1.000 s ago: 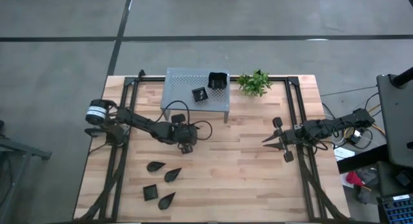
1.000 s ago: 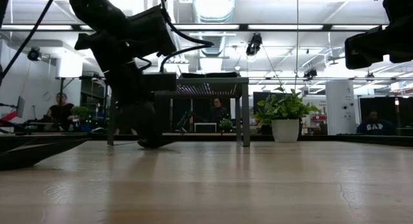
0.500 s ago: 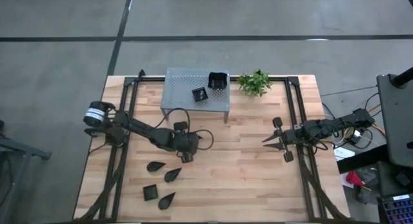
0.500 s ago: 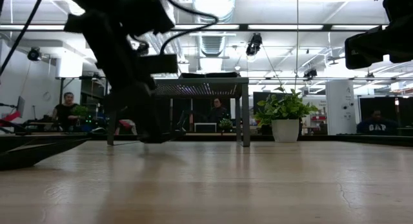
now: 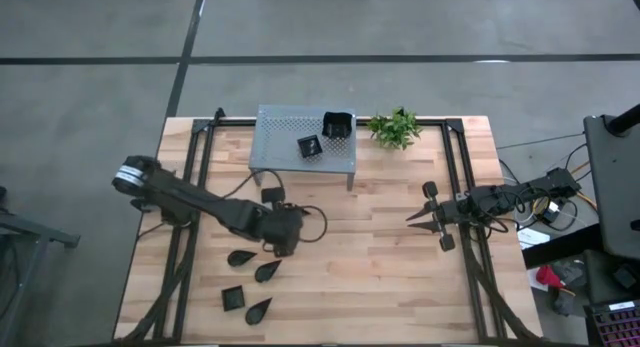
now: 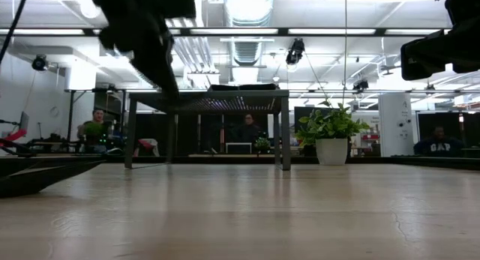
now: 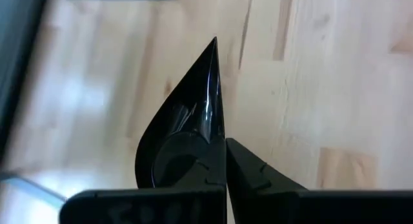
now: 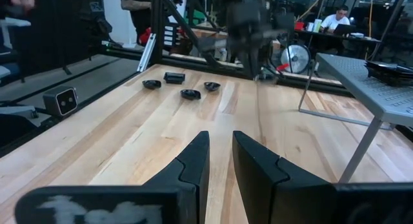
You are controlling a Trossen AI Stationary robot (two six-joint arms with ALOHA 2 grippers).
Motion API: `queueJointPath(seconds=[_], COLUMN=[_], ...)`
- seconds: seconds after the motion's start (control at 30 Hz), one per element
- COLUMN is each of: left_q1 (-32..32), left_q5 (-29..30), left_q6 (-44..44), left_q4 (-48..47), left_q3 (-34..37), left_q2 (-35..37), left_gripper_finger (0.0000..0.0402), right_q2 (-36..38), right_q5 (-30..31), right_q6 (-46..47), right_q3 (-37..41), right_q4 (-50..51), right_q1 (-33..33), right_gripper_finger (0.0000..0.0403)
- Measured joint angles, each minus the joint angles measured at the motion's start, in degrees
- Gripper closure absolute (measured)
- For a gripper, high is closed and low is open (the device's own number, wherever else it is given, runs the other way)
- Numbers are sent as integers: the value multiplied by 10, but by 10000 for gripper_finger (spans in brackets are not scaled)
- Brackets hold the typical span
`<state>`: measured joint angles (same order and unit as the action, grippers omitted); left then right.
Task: Pick & Place Mini shaped plates
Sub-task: Put the black drop-shaped plate on the shelf
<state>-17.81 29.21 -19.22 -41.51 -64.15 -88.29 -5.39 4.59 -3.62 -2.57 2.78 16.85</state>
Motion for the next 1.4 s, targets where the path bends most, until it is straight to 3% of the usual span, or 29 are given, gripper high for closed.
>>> queueJointPath(seconds=[0.2, 0.4, 0.73, 0.93, 1.07, 1.4], left_q1=[7, 72, 261, 338, 371, 386], left_q5=[71, 103, 15, -25, -71, -76], left_q6=[0, 57, 155, 194, 197, 197], left_q4=[-103, -130, -127, -104, -81, -63], left_q3=[-56, -69, -68, -68, -65, -50], left_q2=[62, 108, 118, 112, 106, 73], left_gripper_finger=[401, 401, 401, 402, 402, 402], right_q2=[0, 0, 0, 0, 0, 0], right_q5=[0, 0, 0, 0, 0, 0], right_q6=[0, 0, 0, 0, 0, 0], right_q3=[0, 0, 0, 0, 0, 0], right_q4=[0, 0, 0, 0, 0, 0], right_q1=[0, 0, 0, 0, 0, 0], right_gripper_finger=[339, 339, 339, 339, 339, 339])
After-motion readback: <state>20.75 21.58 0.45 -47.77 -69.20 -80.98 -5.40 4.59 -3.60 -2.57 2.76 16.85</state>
